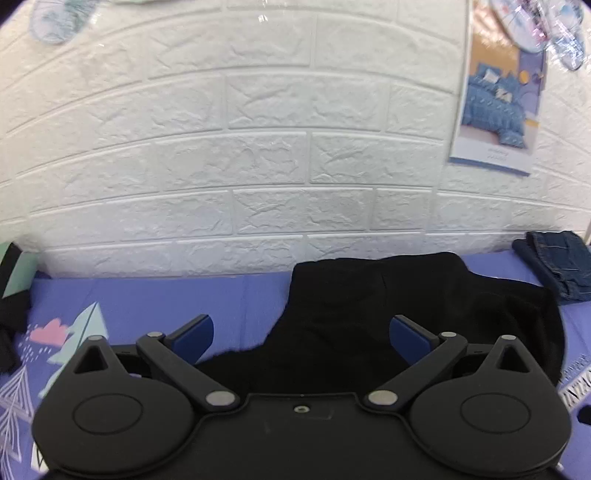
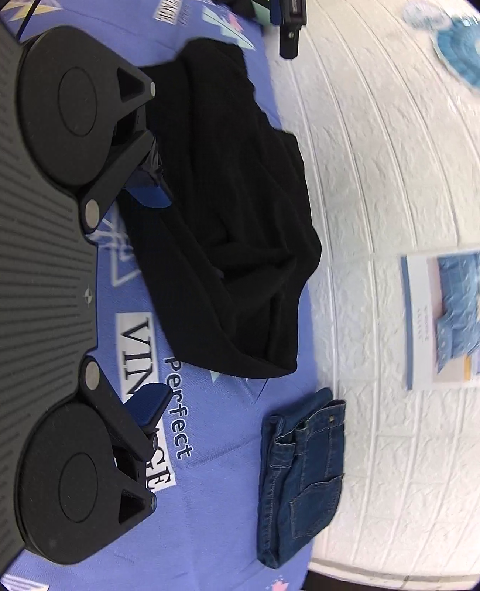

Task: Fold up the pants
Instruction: 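Grasp the black pants waistband with the left tool while the right tool grasps another waistband edge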

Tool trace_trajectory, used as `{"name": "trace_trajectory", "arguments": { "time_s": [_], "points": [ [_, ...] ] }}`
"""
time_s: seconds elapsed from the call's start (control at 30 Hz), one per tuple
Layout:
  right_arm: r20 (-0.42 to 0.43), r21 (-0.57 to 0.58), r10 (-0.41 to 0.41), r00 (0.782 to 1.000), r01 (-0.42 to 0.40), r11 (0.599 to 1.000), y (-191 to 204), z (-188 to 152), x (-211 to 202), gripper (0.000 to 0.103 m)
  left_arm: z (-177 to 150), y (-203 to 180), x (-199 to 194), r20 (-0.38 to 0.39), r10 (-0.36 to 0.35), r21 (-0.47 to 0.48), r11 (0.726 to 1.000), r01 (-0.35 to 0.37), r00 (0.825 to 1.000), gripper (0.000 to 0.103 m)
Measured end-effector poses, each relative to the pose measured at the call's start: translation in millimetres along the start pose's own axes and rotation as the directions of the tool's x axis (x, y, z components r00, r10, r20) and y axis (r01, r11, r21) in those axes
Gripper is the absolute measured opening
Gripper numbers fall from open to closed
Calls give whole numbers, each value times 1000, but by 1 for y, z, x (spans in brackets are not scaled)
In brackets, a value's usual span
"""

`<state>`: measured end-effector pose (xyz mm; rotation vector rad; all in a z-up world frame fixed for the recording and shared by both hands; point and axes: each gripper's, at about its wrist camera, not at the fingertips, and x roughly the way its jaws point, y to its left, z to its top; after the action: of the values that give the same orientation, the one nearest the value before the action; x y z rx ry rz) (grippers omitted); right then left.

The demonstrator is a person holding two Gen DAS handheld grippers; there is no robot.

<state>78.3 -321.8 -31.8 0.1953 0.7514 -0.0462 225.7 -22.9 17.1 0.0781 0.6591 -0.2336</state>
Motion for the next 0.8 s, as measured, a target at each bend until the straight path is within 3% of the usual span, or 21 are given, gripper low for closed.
{"name": "trace_trajectory", "arguments": {
  "time_s": [0.17, 0.27, 0.4, 0.5, 0.57, 0.6, 0.63, 0.7, 0.8],
  "points": [
    [-36, 41, -6, 999, 8, 999, -7, 3, 34, 103, 25, 0, 67, -65, 9, 16, 1000, -8, 998, 99],
    [-49, 89, -10, 999, 14, 996, -15, 4, 51, 103, 30, 2, 100, -105, -22, -14, 1000, 21, 994, 88],
    [-47, 123, -18, 999, 24, 992, -24, 5, 65, 103, 35, 3, 140, -167, -56, -66, 997, 45, 984, 84],
    [-34, 138, 3, 999, 1, 990, -31, 4, 67, 103, 35, 0, 165, -215, -68, -77, 996, 53, 974, 62],
    [-43, 126, 17, 999, -12, 992, -34, 4, 66, 79, 33, -2, 175, -236, -119, -102, 990, 97, 964, 11],
    [-40, 115, 24, 999, -19, 993, -34, 5, 63, 62, 30, -2, 178, -242, -139, -125, 986, 111, 960, 4],
    [-36, 108, 36, 999, -32, 994, -35, 6, 60, 39, 28, -1, 180, -245, -153, -151, 981, 119, 957, 0],
    [-18, 107, 57, 998, -54, 993, -38, 9, 50, 22, 26, 1, 177, -224, -170, -188, 974, 128, 960, 0],
    [33, 66, 28, 999, -30, 997, -38, 21, 33, 14, 31, 5, 163, -181, -157, -208, 971, 118, 971, 0]
  ]
}}
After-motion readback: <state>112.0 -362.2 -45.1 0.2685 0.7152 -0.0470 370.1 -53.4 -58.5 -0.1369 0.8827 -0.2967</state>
